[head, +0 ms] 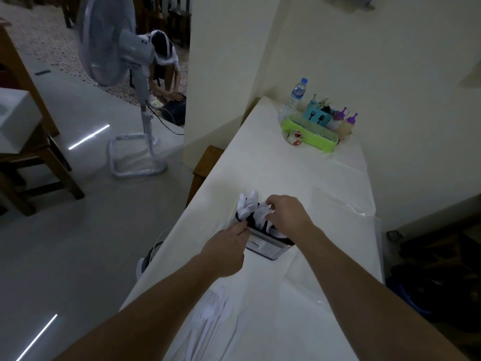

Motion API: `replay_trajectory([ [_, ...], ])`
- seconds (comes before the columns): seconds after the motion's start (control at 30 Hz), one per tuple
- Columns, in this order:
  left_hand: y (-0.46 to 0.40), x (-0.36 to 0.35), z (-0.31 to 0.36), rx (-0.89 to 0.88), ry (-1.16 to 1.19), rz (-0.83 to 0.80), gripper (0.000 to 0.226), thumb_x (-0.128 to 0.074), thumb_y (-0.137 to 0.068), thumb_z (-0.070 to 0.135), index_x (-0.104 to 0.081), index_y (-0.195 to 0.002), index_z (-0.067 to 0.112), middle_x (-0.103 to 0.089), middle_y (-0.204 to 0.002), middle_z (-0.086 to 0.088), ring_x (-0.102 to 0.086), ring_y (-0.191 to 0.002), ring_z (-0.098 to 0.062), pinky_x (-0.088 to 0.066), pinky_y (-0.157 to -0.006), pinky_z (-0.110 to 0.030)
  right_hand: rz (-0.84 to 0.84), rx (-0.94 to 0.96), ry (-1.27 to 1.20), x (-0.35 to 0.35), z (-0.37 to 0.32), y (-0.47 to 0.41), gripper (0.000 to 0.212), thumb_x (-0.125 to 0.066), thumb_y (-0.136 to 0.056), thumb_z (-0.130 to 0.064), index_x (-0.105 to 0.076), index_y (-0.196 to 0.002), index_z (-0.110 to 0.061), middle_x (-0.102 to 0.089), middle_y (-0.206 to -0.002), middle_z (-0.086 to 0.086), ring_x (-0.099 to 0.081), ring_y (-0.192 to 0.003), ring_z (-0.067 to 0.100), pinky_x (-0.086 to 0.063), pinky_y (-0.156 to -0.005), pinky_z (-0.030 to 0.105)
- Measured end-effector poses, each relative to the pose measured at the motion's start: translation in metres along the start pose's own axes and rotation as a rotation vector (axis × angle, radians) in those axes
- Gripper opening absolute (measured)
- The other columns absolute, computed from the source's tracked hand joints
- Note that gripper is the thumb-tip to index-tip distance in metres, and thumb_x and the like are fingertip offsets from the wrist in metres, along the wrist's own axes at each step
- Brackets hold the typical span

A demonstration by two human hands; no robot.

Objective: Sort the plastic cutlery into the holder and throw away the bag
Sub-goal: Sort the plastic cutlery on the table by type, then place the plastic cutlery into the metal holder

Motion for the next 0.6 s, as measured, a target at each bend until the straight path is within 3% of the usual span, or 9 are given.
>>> replay_trajectory([
  [0.23,0.015,0.014,-0.005,0.077,0.101,0.011,0.051,-0.041,-0.097,0.004,-0.040,-0.147,0.015,-0.040,-0.152,-0.005,-0.042,-0.136,-0.023,-0.034,-0.113,-0.032,0.112,0.033,-0.055,0.020,0.001,0.023,0.035,-0.065,-0.085,-0.011,-0.066,-0.120,-0.012,-0.069,-0.117,0.012,-0.064,-0.105,0.030,-0.046,-0.091,0.032],
  [0.43,0.048,0.005,-0.030,0.203,0.118,0.104,0.036,-0.047,-0.094,0.009,-0.058,-0.128,0.016,-0.058,-0.127,-0.005,-0.056,-0.113,-0.024,-0.048,-0.094,-0.035,0.260,0.020,-0.176,0.020,-0.012,0.069,0.024,-0.064,-0.087,-0.020,-0.069,-0.110,-0.014,-0.071,-0.104,0.006,-0.066,-0.093,0.025,-0.048,-0.084,0.030],
  [0.6,0.090,-0.009,-0.046,0.340,0.096,0.149,0.028,-0.049,-0.096,0.016,-0.061,-0.121,0.016,-0.062,-0.111,-0.006,-0.061,-0.098,-0.024,-0.049,-0.082,-0.032,0.287,-0.048,-0.356,-0.019,-0.027,0.123,0.021,-0.063,-0.087,-0.019,-0.072,-0.105,-0.016,-0.073,-0.093,0.004,-0.067,-0.083,0.021,-0.052,-0.079,0.031],
])
Point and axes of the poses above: each hand's wrist, its own y-axis away from the middle knuckle, its own x-axis out of the back of the hand, z = x × y, the point moved 5 cm from there along -y, towards the middle knuckle
